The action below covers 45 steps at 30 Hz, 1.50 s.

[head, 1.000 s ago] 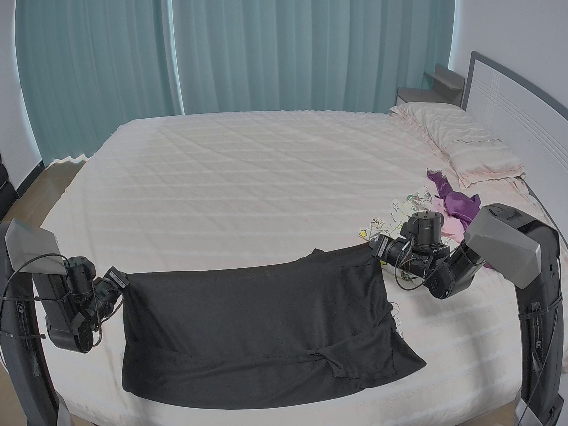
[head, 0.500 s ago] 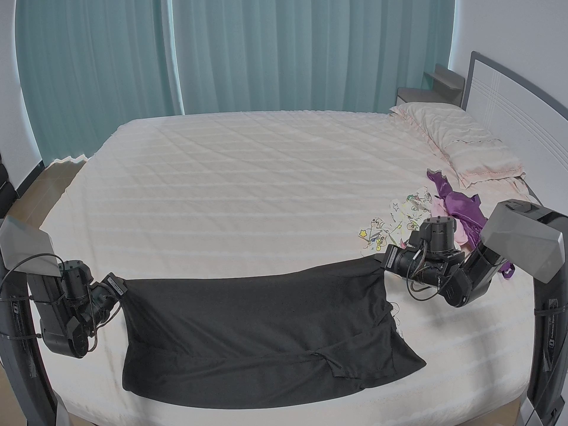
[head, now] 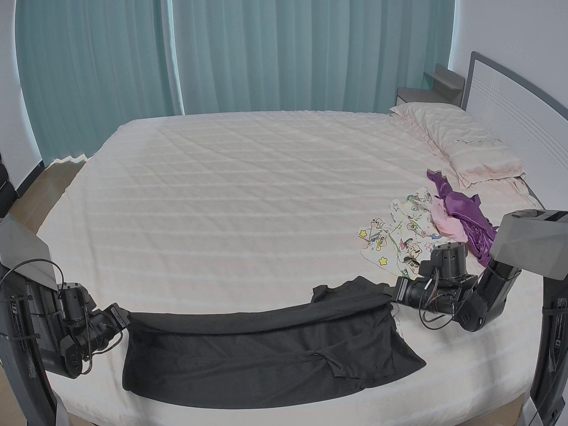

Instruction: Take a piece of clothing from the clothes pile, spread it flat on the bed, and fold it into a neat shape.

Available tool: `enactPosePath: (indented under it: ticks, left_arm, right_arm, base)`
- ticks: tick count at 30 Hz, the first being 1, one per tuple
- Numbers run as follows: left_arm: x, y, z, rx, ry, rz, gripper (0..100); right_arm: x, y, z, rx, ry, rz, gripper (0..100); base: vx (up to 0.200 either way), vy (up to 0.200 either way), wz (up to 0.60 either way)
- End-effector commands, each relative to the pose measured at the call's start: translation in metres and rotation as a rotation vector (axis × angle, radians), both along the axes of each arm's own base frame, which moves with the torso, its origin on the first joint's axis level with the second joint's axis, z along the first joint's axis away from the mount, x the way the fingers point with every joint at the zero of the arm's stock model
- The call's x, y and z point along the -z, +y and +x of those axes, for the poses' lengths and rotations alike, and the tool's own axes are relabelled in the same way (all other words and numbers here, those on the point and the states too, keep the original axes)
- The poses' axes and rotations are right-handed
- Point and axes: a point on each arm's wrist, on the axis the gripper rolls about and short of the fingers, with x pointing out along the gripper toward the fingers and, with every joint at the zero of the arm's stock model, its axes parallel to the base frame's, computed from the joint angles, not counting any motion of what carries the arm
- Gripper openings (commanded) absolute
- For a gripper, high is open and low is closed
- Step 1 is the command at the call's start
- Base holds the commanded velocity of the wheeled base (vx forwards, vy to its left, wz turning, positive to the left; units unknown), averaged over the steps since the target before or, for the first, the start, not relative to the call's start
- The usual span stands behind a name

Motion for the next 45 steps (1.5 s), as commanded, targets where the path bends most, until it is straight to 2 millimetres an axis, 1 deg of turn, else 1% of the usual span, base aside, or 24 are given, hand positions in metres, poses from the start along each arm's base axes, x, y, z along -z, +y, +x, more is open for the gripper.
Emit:
enactPosePath:
  ticks: [1,4,7,8,10,11,12,13,18,22,23,24,26,27,29,30,31,33,36,39,42,43,45]
  left_arm:
    - [0.005,-0.003,-0.014,0.030,0.056,-0.003,0]
    - [0.013,-0.005,-0.022,0.047,0.113,0.007,0]
    - [0.025,-0.007,-0.038,0.095,0.217,0.045,0]
    - [0.029,-0.008,-0.041,0.108,0.245,0.054,0]
    - [0.032,-0.008,-0.041,0.109,0.258,0.051,0]
    - [0.034,-0.008,-0.042,0.109,0.267,0.049,0]
    - [0.036,-0.008,-0.042,0.111,0.276,0.047,0]
    - [0.037,-0.009,-0.043,0.113,0.282,0.045,100]
    - [0.037,-0.009,-0.043,0.111,0.284,0.045,100]
    - [0.031,-0.003,-0.042,0.075,0.255,0.039,100]
    - [0.023,0.002,-0.041,0.040,0.220,0.028,100]
    - [0.020,0.004,-0.041,0.025,0.207,0.021,100]
    - [0.007,0.012,-0.041,-0.030,0.142,-0.017,100]
    - [0.006,0.012,-0.041,-0.031,0.137,-0.020,100]
    - [-0.010,0.016,-0.041,-0.048,0.058,-0.061,100]
    - [-0.013,0.017,-0.041,-0.050,0.047,-0.066,100]
    - [-0.022,0.017,-0.041,-0.056,0.005,-0.088,100]
    - [-0.027,0.015,-0.041,-0.069,-0.015,-0.119,100]
    - [-0.027,0.007,-0.039,-0.090,-0.011,-0.214,100]
    - [-0.025,0.005,-0.039,-0.122,-0.003,-0.281,100]
    - [-0.022,0.003,-0.038,-0.121,0.015,-0.298,100]
    - [-0.018,0.001,-0.037,-0.114,0.031,-0.299,100]
    - [-0.016,0.001,-0.037,-0.113,0.039,-0.298,100]
  right_arm:
    - [0.012,-0.002,-0.014,-0.015,0.064,-0.015,0]
    - [0.016,-0.003,-0.018,-0.015,0.085,-0.024,0]
    - [0.020,-0.004,-0.023,-0.019,0.123,-0.035,0]
    - [0.022,-0.004,-0.025,-0.019,0.131,-0.038,0]
    - [0.024,-0.004,-0.025,-0.019,0.139,-0.040,0]
    - [0.026,-0.004,-0.025,-0.020,0.143,-0.042,100]
    - [0.027,-0.004,-0.025,-0.020,0.147,-0.043,100]
    - [0.029,-0.004,-0.025,-0.019,0.152,-0.043,100]
    - [0.029,-0.005,-0.026,-0.016,0.153,-0.041,100]
    - [0.019,-0.009,-0.022,0.006,0.121,-0.023,100]
    - [0.013,-0.012,-0.022,0.018,0.107,-0.013,100]
    - [0.011,-0.013,-0.022,0.022,0.104,-0.009,100]
    - [0.004,-0.013,-0.024,0.048,0.103,0.018,100]
    - [0.004,-0.013,-0.024,0.050,0.104,0.020,100]
    - [-0.005,-0.012,-0.031,0.072,0.113,0.057,100]
    - [-0.006,-0.012,-0.032,0.075,0.114,0.062,100]
    - [-0.012,-0.011,-0.035,0.087,0.116,0.085,100]
    - [-0.017,-0.009,-0.038,0.101,0.121,0.117,100]
    - [-0.020,-0.006,-0.042,0.150,0.159,0.192,100]
    - [-0.016,-0.007,-0.047,0.179,0.196,0.217,100]
    - [-0.014,-0.009,-0.047,0.185,0.200,0.224,100]
    - [-0.013,-0.009,-0.048,0.185,0.204,0.225,100]
    - [-0.011,-0.008,-0.052,0.183,0.215,0.222,100]
  base:
    - [0.000,0.000,0.00]
    - [0.000,0.000,0.00]
    - [0.000,0.000,0.00]
    - [0.000,0.000,0.00]
    - [0.000,0.000,0.00]
    - [0.000,0.000,0.00]
    - [0.000,0.000,0.00]
    - [0.000,0.000,0.00]
    - [0.000,0.000,0.00]
    - [0.000,0.000,0.00]
    - [0.000,0.000,0.00]
    - [0.000,0.000,0.00]
    - [0.000,0.000,0.00]
    - [0.000,0.000,0.00]
    - [0.000,0.000,0.00]
    - [0.000,0.000,0.00]
    - [0.000,0.000,0.00]
    - [0.000,0.000,0.00]
    - [0.000,0.000,0.00]
    - [-0.133,0.000,0.00]
    - [-0.200,0.000,0.00]
    - [-0.200,0.000,0.00]
    - [-0.200,0.000,0.00]
